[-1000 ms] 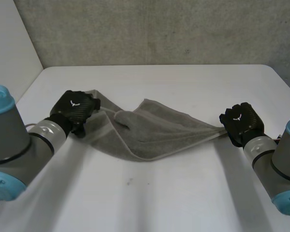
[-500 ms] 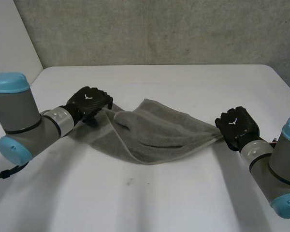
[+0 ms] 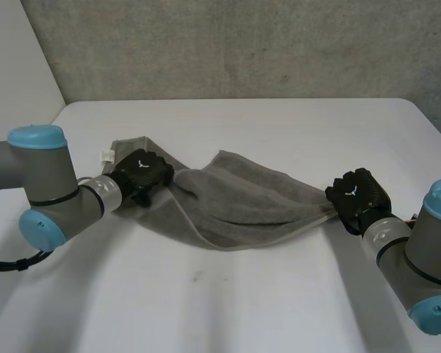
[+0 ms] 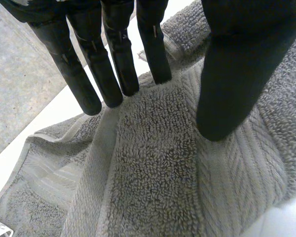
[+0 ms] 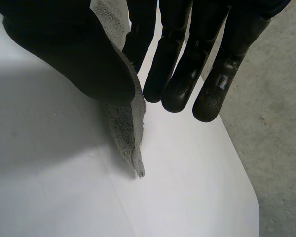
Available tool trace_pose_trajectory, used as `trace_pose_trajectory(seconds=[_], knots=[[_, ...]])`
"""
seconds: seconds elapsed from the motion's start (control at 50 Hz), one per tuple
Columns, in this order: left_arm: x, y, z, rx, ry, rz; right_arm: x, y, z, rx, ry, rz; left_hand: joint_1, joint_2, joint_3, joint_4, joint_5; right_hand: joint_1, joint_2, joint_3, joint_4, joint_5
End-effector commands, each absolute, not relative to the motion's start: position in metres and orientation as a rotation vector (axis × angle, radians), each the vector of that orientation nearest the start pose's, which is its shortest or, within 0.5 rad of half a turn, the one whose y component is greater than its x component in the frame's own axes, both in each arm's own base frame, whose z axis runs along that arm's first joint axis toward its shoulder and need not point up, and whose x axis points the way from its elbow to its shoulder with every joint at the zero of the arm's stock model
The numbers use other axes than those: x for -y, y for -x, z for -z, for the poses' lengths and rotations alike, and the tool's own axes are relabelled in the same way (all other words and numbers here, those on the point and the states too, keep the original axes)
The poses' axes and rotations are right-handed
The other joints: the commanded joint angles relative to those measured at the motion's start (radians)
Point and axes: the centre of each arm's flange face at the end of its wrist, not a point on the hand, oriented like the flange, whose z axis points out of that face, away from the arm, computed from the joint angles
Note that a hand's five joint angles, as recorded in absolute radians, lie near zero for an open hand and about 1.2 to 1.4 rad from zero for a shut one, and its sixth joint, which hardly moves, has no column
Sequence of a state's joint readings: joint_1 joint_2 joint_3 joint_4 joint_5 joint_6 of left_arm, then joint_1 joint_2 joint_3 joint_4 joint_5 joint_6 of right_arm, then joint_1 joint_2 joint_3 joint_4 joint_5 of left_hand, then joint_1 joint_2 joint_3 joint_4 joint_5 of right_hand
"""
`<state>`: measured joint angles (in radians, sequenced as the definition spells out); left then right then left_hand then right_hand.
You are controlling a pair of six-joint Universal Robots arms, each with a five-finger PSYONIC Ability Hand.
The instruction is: Fold the towel.
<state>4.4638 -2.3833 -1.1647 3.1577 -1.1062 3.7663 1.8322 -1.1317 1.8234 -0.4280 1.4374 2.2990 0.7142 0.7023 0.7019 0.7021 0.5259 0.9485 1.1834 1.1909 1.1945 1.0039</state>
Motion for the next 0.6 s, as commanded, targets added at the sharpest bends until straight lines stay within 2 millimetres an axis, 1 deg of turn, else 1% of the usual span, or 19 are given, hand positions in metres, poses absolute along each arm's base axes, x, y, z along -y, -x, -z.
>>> trace_pose_trajectory(seconds=[0.02,0.04,0.22,0.3,0.32,0.34,0.36,0.38,0.4,0.42,0.44,0.46,0.48,0.5,0.52,0.54,0.56,0.58,0.6], knots=[[0.361,0.27,-0.127,-2.248,-1.524,1.893,0.286,-0.225,-0.131,-2.229,1.536,2.041,0.583,0.595,0.595,0.595,0.596,0.448,0.213,0.205,0.202,0.218],[0.36,0.27,-0.129,-2.242,-1.525,1.899,0.286,-0.225,-0.131,-2.229,1.536,2.041,0.681,0.693,0.693,0.693,0.695,0.448,0.213,0.205,0.202,0.218],[0.349,0.269,-0.158,-2.194,-1.516,1.952,0.291,-0.223,-0.143,-2.235,1.517,2.079,0.682,0.694,0.694,0.694,0.696,0.448,0.213,0.205,0.202,0.218],[0.337,0.261,-0.19,-2.136,-1.479,2.002,0.29,-0.222,-0.157,-2.238,1.514,2.079,0.682,0.694,0.694,0.694,0.696,0.448,0.213,0.205,0.202,0.218],[0.33,0.258,-0.202,-2.114,-1.468,2.022,0.288,-0.221,-0.169,-2.244,1.517,2.071,0.682,0.694,0.694,0.694,0.696,0.448,0.213,0.205,0.202,0.218],[0.33,0.258,-0.202,-2.114,-1.468,2.022,0.285,-0.221,-0.184,-2.253,1.521,2.053,0.682,0.694,0.694,0.694,0.696,0.448,0.213,0.205,0.202,0.218],[0.323,0.254,-0.216,-2.089,-1.445,2.045,0.285,-0.221,-0.184,-2.253,1.521,2.052,0.682,0.694,0.694,0.694,0.696,0.448,0.213,0.205,0.202,0.218],[0.317,0.247,-0.228,-2.069,-1.407,2.055,0.281,-0.22,-0.2,-2.261,1.52,2.036,0.682,0.694,0.694,0.694,0.696,0.448,0.213,0.205,0.202,0.218],[0.317,0.247,-0.228,-2.069,-1.407,2.056,0.277,-0.218,-0.218,-2.28,1.518,2.006,0.682,0.694,0.694,0.694,0.696,0.448,0.213,0.205,0.202,0.218],[0.31,0.24,-0.24,-2.046,-1.364,2.065,0.277,-0.218,-0.218,-2.28,1.518,2.006,0.682,0.694,0.694,0.694,0.696,0.448,0.213,0.205,0.202,0.218],[0.31,0.24,-0.24,-2.046,-1.364,2.065,0.272,-0.217,-0.233,-2.295,1.517,1.976,0.682,0.694,0.694,0.694,0.696,0.448,0.213,0.205,0.202,0.218],[0.303,0.235,-0.251,-2.022,-1.319,2.077,0.269,-0.215,-0.25,-2.305,1.514,1.959,0.682,0.694,0.694,0.694,0.696,0.448,0.213,0.205,0.202,0.218],[0.294,0.231,-0.267,-1.981,-1.265,2.103,0.269,-0.215,-0.25,-2.306,1.514,1.959,0.682,0.694,0.694,0.694,0.696,0.448,0.213,0.205,0.202,0.218],[0.294,0.231,-0.267,-1.98,-1.265,2.104,0.266,-0.214,-0.267,-2.306,1.509,1.964,0.682,0.694,0.694,0.694,0.696,0.448,0.213,0.205,0.202,0.218],[0.286,0.226,-0.286,-1.93,-1.207,2.141,0.266,-0.214,-0.267,-2.306,1.509,1.964,0.682,0.694,0.694,0.694,0.696,0.448,0.213,0.205,0.202,0.218],[0.277,0.222,-0.304,-1.881,-1.145,2.188,0.263,-0.213,-0.289,-2.286,1.499,1.999,0.682,0.694,0.694,0.694,0.696,0.448,0.213,0.205,0.202,0.218],[0.277,0.222,-0.305,-1.881,-1.145,2.188,0.259,-0.213,-0.31,-2.259,1.475,2.052,0.682,0.694,0.694,0.694,0.696,0.448,0.213,0.205,0.202,0.218],[0.27,0.218,-0.322,-1.842,-1.081,2.239,0.259,-0.213,-0.31,-2.259,1.475,2.053,0.682,0.694,0.694,0.694,0.696,0.448,0.213,0.205,0.202,0.218],[0.27,0.218,-0.322,-1.841,-1.08,2.239,0.256,-0.213,-0.33,-2.227,1.448,2.117,0.682,0.694,0.694,0.694,0.696,0.448,0.213,0.205,0.202,0.218]])
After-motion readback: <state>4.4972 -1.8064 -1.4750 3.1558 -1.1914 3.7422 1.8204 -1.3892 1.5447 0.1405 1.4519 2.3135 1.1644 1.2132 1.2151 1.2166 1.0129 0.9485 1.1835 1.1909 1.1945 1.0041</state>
